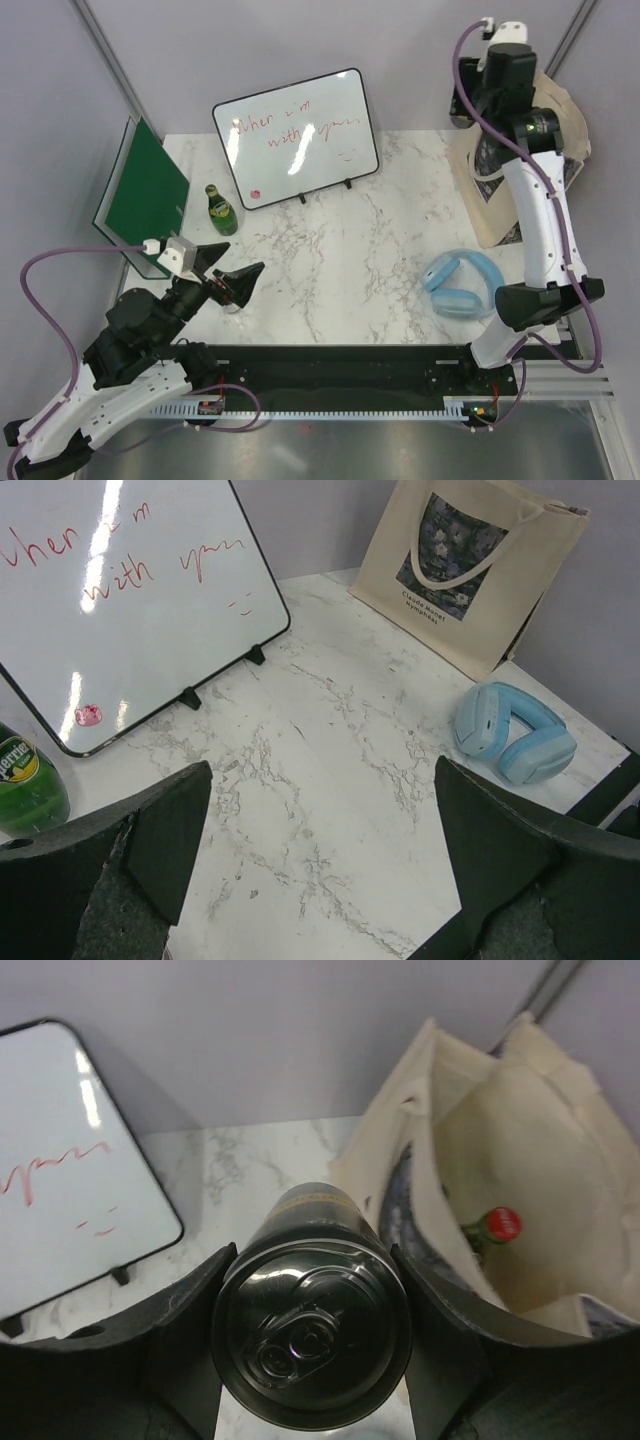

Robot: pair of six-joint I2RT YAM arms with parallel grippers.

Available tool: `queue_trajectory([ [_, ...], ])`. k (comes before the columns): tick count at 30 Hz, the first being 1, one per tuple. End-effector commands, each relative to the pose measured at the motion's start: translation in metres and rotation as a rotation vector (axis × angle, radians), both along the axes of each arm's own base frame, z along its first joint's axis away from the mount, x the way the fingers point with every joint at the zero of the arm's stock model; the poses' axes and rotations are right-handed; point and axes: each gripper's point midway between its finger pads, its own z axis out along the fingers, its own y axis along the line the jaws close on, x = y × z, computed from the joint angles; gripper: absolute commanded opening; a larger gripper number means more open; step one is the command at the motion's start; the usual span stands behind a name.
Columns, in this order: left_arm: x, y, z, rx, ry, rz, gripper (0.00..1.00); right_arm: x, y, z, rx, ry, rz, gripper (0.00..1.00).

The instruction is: Place the beverage into the canvas bag

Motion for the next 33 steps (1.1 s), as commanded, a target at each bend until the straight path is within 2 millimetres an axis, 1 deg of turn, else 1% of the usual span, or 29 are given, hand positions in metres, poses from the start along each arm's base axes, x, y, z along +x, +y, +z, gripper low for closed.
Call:
queue_trajectory([
  [1, 0.001, -0.002, 0.007, 0.000, -0.030, -0.006, 0.99, -0.018, -0.070, 0.089, -0.003, -0.260, -0.169, 0.00],
  [2, 0.001, -0.002, 0.007, 0.001, -0.029, -0.006, 0.99, -0.020, -0.076, 0.097, 0.002, -0.283, -0.175, 0.00],
  [3, 0.002, -0.002, 0.007, 0.001, -0.029, -0.006, 0.99, -0.022, -0.090, 0.101, 0.004, -0.297, -0.204, 0.00],
  [4, 0.002, -0.002, 0.007, 0.002, -0.030, -0.004, 0.99, -0.023, -0.094, 0.109, 0.012, -0.321, -0.210, 0.00],
  [5, 0.002, -0.003, 0.006, 0.006, -0.027, -0.004, 0.99, -0.023, -0.095, 0.111, 0.012, -0.329, -0.215, 0.00],
  [6, 0.002, -0.003, 0.006, 0.005, -0.028, -0.004, 0.99, -0.024, -0.116, 0.113, 0.002, -0.341, -0.265, 0.00],
  [7, 0.003, -0.003, 0.006, 0.007, -0.026, -0.003, 0.99, -0.024, -0.122, 0.113, -0.002, -0.341, -0.281, 0.00],
  [8, 0.003, -0.003, 0.005, 0.011, -0.025, -0.004, 0.99, -0.020, -0.129, 0.110, -0.003, -0.336, -0.296, 0.00],
  [9, 0.003, -0.004, 0.004, 0.012, -0.022, -0.006, 0.99, -0.021, -0.142, 0.109, -0.009, -0.332, -0.326, 0.00],
  [10, 0.003, -0.004, 0.004, 0.012, -0.024, -0.006, 0.99, -0.019, -0.148, 0.105, -0.009, -0.322, -0.341, 0.00],
  [11, 0.003, -0.003, 0.005, 0.011, -0.025, -0.004, 0.99, -0.015, -0.154, 0.098, -0.009, -0.307, -0.352, 0.00],
  [12, 0.003, -0.003, 0.005, 0.011, -0.025, -0.003, 0.99, -0.016, -0.168, 0.094, -0.009, -0.297, -0.380, 0.00],
  [14, 0.003, -0.003, 0.004, 0.011, -0.025, -0.001, 0.99, -0.009, -0.179, 0.080, 0.010, -0.272, -0.399, 0.00],
  [15, 0.003, -0.003, 0.004, 0.011, -0.025, -0.001, 0.99, -0.008, -0.188, 0.075, 0.027, -0.265, -0.404, 0.00],
  [16, 0.003, -0.002, 0.005, 0.011, -0.025, 0.000, 0.99, -0.005, -0.190, 0.071, 0.039, -0.259, -0.400, 0.00],
  [17, 0.003, -0.003, 0.005, 0.011, -0.025, -0.001, 0.99, 0.002, -0.194, 0.060, 0.066, -0.241, -0.404, 0.00],
  [18, 0.003, -0.003, 0.005, 0.011, -0.025, -0.004, 0.99, 0.004, -0.196, 0.054, 0.079, -0.228, -0.392, 0.00],
  [20, 0.003, -0.002, 0.005, 0.011, -0.025, 0.000, 0.99, 0.009, -0.197, 0.038, 0.103, -0.187, -0.396, 0.00],
  [21, 0.003, -0.002, 0.004, 0.013, -0.023, 0.003, 0.99, 0.008, -0.196, 0.032, 0.125, -0.173, -0.403, 0.00],
  [22, 0.004, -0.002, 0.004, 0.015, -0.021, 0.006, 0.99, 0.009, -0.196, 0.019, 0.137, -0.145, -0.410, 0.00],
  [24, 0.003, -0.001, 0.005, 0.013, -0.022, 0.006, 0.99, 0.009, -0.195, 0.012, 0.157, -0.139, -0.415, 0.00],
  [26, 0.002, -0.001, 0.006, 0.007, -0.026, 0.002, 0.99, 0.016, -0.195, -0.004, 0.161, -0.101, -0.406, 0.00],
  [27, 0.002, -0.001, 0.005, 0.011, -0.025, 0.000, 0.99, 0.017, -0.196, -0.010, 0.157, -0.084, -0.410, 0.00],
  [28, 0.002, -0.001, 0.005, 0.011, -0.025, 0.002, 0.99, 0.016, -0.199, -0.019, 0.150, -0.060, -0.430, 0.00],
  [29, 0.002, 0.000, 0.007, 0.007, -0.027, 0.005, 0.99, 0.016, -0.202, -0.024, 0.146, -0.049, -0.444, 0.00],
  [31, 0.002, -0.001, 0.006, 0.011, -0.025, 0.002, 0.99, 0.012, -0.207, -0.033, 0.140, -0.028, -0.473, 0.00],
  [33, 0.002, -0.002, 0.007, 0.010, -0.026, -0.004, 0.99, 0.011, -0.212, -0.037, 0.132, -0.017, -0.490, 0.00],
])
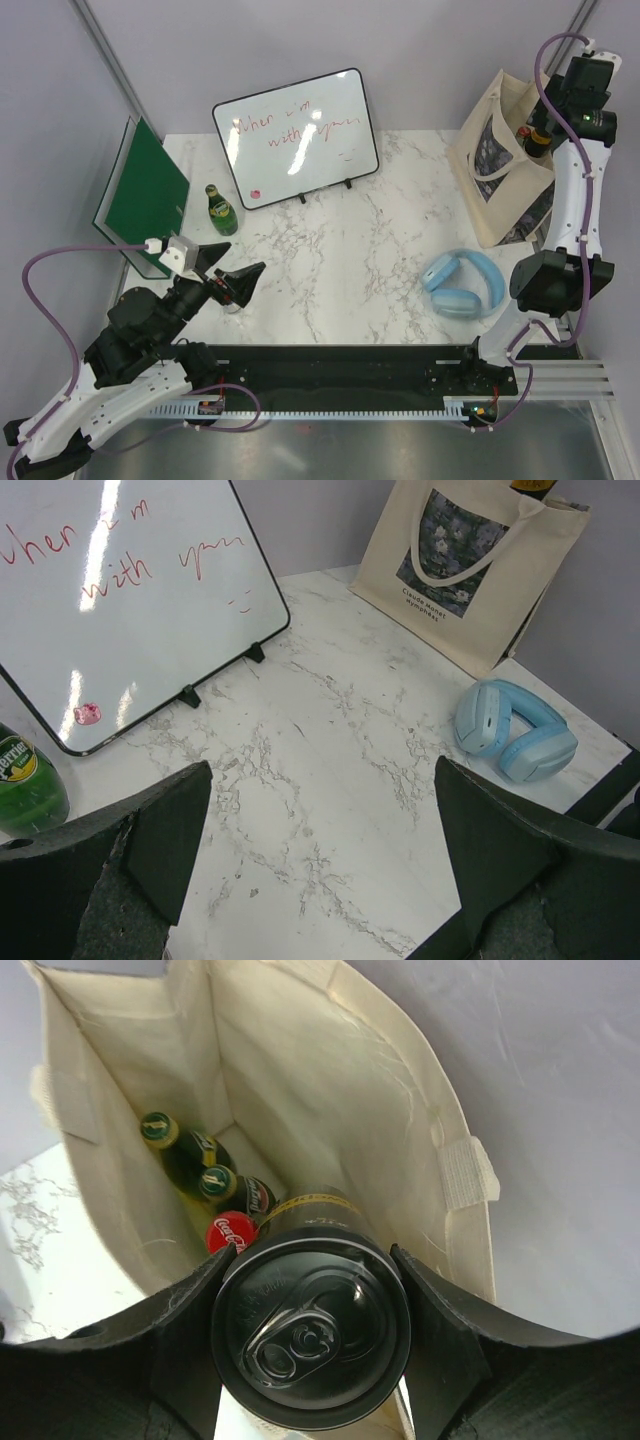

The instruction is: Place the beverage into the canvas bag

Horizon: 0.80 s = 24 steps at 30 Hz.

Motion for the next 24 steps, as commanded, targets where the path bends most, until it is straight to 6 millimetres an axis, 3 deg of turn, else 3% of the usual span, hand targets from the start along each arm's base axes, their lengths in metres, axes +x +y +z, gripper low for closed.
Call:
queue_trajectory([
  [1, 0.001, 0.000, 0.008, 0.003, -0.031, -0.002, 0.99, 0.003, -0.011, 0.028, -0.031, -0.109, -0.048, 0.00],
  [5, -0.001, 0.002, 0.010, -0.006, -0.038, -0.001, 0.99, 0.008, -0.013, 0.018, -0.020, -0.090, -0.042, 0.00],
  [14, 0.001, 0.001, 0.009, -0.003, -0.033, 0.002, 0.99, 0.015, -0.048, -0.043, 0.064, 0.029, -0.092, 0.00],
  [15, 0.001, 0.001, 0.008, 0.001, -0.031, 0.000, 0.99, 0.017, -0.050, -0.042, 0.063, 0.028, -0.091, 0.00],
  [21, 0.000, 0.003, 0.010, -0.008, -0.037, 0.007, 0.99, 0.031, -0.051, -0.059, 0.110, 0.051, -0.054, 0.00],
  [24, 0.000, 0.003, 0.010, -0.007, -0.036, 0.007, 0.99, 0.036, -0.049, -0.077, 0.142, 0.087, -0.046, 0.00],
])
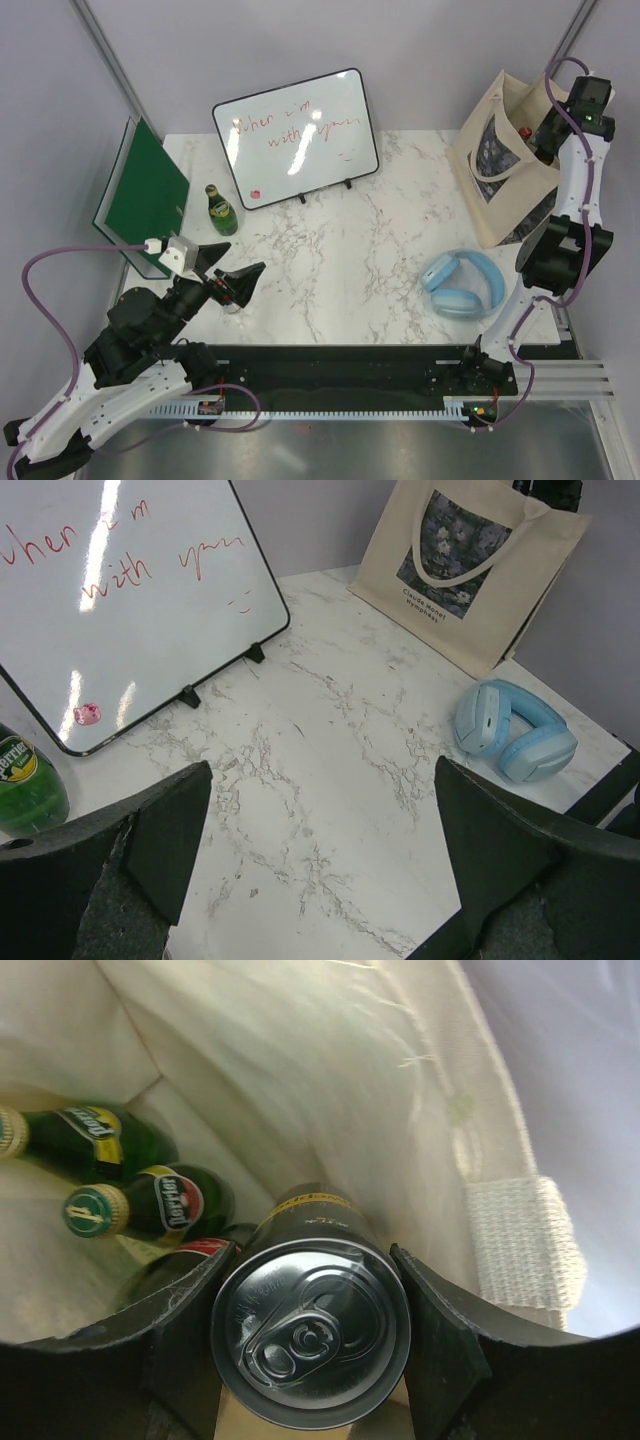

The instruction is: Place the beverage into the canvas bag

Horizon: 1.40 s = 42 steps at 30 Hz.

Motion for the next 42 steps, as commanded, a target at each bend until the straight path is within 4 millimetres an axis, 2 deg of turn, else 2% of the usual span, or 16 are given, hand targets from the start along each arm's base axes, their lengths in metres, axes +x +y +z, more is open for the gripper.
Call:
queue_trajectory([
  [1, 0.001, 0.003, 0.009, -0.006, -0.035, 0.010, 0.99, 0.017, 0.006, 0.026, 0.017, -0.102, 0.020, 0.00],
  [11, 0.000, 0.003, 0.009, -0.005, -0.034, 0.009, 0.99, 0.015, 0.020, -0.026, 0.104, -0.024, 0.030, 0.00],
  [16, 0.000, 0.004, 0.009, -0.007, -0.036, 0.009, 0.99, 0.010, 0.019, -0.050, 0.111, 0.022, 0.010, 0.01],
  [21, -0.001, 0.004, 0.011, -0.011, -0.039, 0.007, 0.99, 0.009, 0.023, -0.077, 0.141, 0.068, 0.022, 0.09],
  [27, 0.000, 0.004, 0.011, -0.011, -0.039, 0.010, 0.99, 0.016, 0.025, -0.093, 0.167, 0.083, 0.043, 0.12],
  [29, 0.000, 0.004, 0.009, -0.008, -0.036, 0.012, 0.99, 0.016, 0.024, -0.098, 0.168, 0.090, 0.036, 0.16],
  [30, 0.000, 0.004, 0.010, -0.009, -0.037, 0.012, 0.99, 0.017, 0.024, -0.103, 0.173, 0.095, 0.032, 0.24],
  [33, 0.000, 0.004, 0.010, -0.009, -0.037, 0.012, 0.99, 0.017, 0.025, -0.107, 0.183, 0.100, 0.027, 0.28],
  [37, 0.001, 0.004, 0.009, -0.005, -0.034, 0.015, 0.99, 0.019, 0.025, -0.097, 0.180, 0.074, 0.026, 0.36],
  [38, 0.001, 0.004, 0.008, -0.004, -0.033, 0.015, 0.99, 0.020, 0.024, -0.088, 0.171, 0.055, 0.026, 0.43],
  [42, 0.001, 0.004, 0.009, -0.006, -0.035, 0.013, 0.99, 0.017, 0.019, -0.065, 0.134, 0.019, 0.005, 0.48],
])
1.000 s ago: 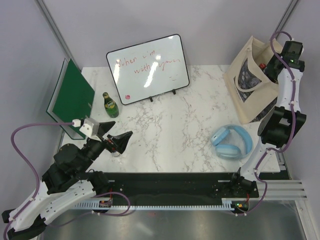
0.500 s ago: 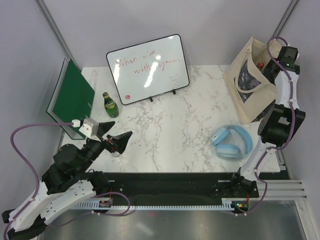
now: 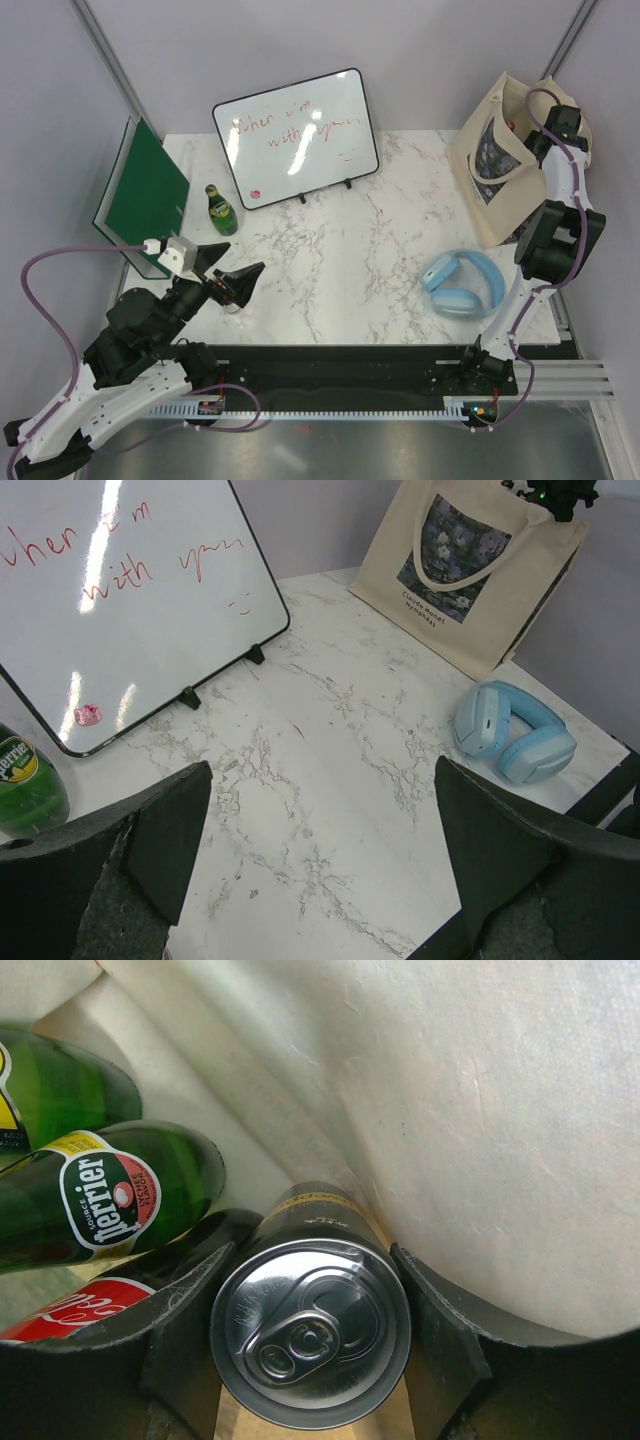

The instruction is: Place the beverage into the canvas bag

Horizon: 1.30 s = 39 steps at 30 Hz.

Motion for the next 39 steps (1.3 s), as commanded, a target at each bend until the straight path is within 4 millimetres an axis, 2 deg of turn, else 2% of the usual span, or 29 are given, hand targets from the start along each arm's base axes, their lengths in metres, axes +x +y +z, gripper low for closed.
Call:
queue_trajectory([
  [1, 0.001, 0.003, 0.009, -0.003, -0.032, 0.011, 0.99, 0.003, 0.004, 0.048, -0.016, -0.103, -0.029, 0.50],
  [2, 0.001, 0.003, 0.008, -0.003, -0.032, 0.012, 0.99, 0.002, 0.002, 0.058, -0.027, -0.121, -0.038, 0.56],
  [6, 0.002, 0.003, 0.007, 0.000, -0.030, 0.014, 0.99, -0.002, 0.000, 0.088, -0.054, -0.159, -0.058, 0.64],
  [9, 0.002, 0.004, 0.008, -0.002, -0.031, 0.016, 0.99, -0.004, 0.003, 0.117, -0.064, -0.216, -0.050, 0.68],
  [10, 0.002, 0.004, 0.008, -0.002, -0.031, 0.016, 0.99, -0.007, 0.004, 0.133, -0.077, -0.245, -0.049, 0.70],
  [12, 0.001, 0.004, 0.008, -0.004, -0.031, 0.015, 0.99, -0.011, 0.005, 0.149, -0.084, -0.276, -0.052, 0.72],
  [16, 0.002, 0.003, 0.007, 0.000, -0.028, 0.015, 0.99, -0.025, 0.011, 0.198, -0.116, -0.373, -0.056, 0.76],
  [18, 0.002, 0.002, 0.007, 0.001, -0.027, 0.014, 0.99, -0.030, 0.015, 0.215, -0.120, -0.411, -0.051, 0.76],
  [19, 0.002, 0.002, 0.007, 0.003, -0.027, 0.014, 0.99, -0.035, 0.019, 0.230, -0.129, -0.442, -0.044, 0.76],
  [23, 0.003, 0.000, 0.006, 0.007, -0.023, 0.006, 0.99, -0.047, 0.038, 0.259, -0.127, -0.505, -0.001, 0.76],
  [26, 0.003, 0.001, 0.005, 0.009, -0.021, 0.012, 0.99, -0.058, 0.066, 0.277, -0.132, -0.543, 0.053, 0.77],
  [27, 0.004, 0.000, 0.005, 0.011, -0.020, 0.014, 0.99, -0.055, 0.090, 0.282, -0.113, -0.570, 0.117, 0.76],
  [29, 0.005, 0.001, 0.003, 0.015, -0.015, 0.024, 0.99, -0.060, 0.128, 0.284, -0.077, -0.607, 0.221, 0.77],
  [30, 0.006, 0.001, 0.004, 0.012, -0.014, 0.026, 0.99, -0.053, 0.166, 0.296, -0.076, -0.685, 0.329, 0.77],
  [31, 0.006, 0.001, 0.005, 0.010, -0.012, 0.027, 0.99, -0.062, 0.191, 0.278, -0.067, -0.684, 0.396, 0.77],
  [32, 0.006, 0.001, 0.004, 0.007, -0.008, 0.028, 0.99, -0.065, 0.209, 0.273, -0.078, -0.713, 0.445, 0.77],
  [33, 0.005, 0.001, 0.006, -0.004, -0.006, 0.023, 0.99, -0.061, 0.253, 0.250, -0.062, -0.748, 0.543, 0.78],
  [34, 0.004, 0.000, 0.010, -0.016, -0.007, 0.017, 0.99, -0.072, 0.270, 0.257, -0.054, -0.802, 0.579, 0.78],
  [35, 0.003, -0.002, 0.012, -0.020, 0.002, 0.008, 0.99, -0.075, 0.283, 0.252, -0.043, -0.813, 0.606, 0.78],
  [36, 0.003, -0.002, 0.013, -0.038, 0.020, 0.011, 0.99, -0.078, 0.309, 0.239, -0.021, -0.798, 0.656, 0.78],
  [38, 0.006, 0.006, 0.016, -0.047, 0.058, 0.060, 0.98, -0.080, 0.323, 0.223, -0.028, -0.755, 0.660, 0.78],
  [39, 0.008, 0.006, 0.014, -0.055, 0.091, 0.080, 0.98, -0.085, 0.337, 0.209, -0.012, -0.719, 0.690, 0.78],
])
